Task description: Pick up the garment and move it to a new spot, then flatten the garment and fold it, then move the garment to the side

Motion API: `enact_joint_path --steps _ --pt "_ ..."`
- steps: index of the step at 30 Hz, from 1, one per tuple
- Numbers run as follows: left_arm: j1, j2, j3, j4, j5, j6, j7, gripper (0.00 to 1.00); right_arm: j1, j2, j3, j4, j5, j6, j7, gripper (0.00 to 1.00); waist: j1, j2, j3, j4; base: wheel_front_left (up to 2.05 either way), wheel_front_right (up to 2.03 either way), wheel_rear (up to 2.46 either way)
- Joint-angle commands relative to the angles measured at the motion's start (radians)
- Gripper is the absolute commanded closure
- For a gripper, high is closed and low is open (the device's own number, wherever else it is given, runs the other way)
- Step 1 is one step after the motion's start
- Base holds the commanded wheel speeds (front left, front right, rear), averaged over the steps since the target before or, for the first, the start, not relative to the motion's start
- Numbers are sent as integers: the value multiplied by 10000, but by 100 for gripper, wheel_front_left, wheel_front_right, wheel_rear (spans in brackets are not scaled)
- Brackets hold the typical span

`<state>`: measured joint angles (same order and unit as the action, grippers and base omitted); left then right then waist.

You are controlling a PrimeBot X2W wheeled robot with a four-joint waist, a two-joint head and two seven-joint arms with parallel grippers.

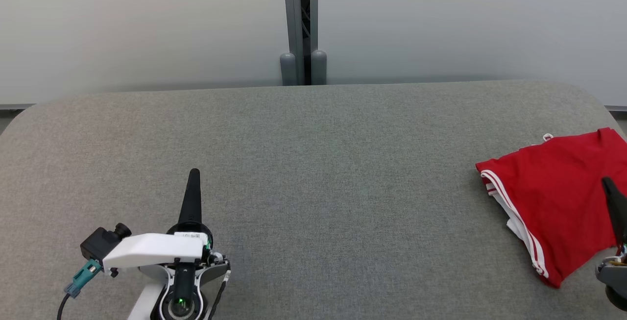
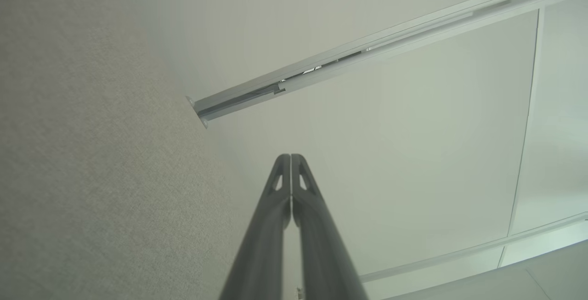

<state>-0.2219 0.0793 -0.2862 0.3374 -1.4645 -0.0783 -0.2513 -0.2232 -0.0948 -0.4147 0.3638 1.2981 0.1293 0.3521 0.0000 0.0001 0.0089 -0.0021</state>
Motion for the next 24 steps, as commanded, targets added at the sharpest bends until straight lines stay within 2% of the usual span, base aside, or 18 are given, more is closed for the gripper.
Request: enact_joint_path --steps 1,24 --pt "-287 10 3 25 -237 -86 -34 100 -261 -112 -101 16 254 22 106 100 0 -1 0 2 0 0 0" --pt "-636 -189 -89 438 -1792 -425 -71 100 -669 -237 -500 683 1857 24 638 100 0 -1 2 16 0 0 0"
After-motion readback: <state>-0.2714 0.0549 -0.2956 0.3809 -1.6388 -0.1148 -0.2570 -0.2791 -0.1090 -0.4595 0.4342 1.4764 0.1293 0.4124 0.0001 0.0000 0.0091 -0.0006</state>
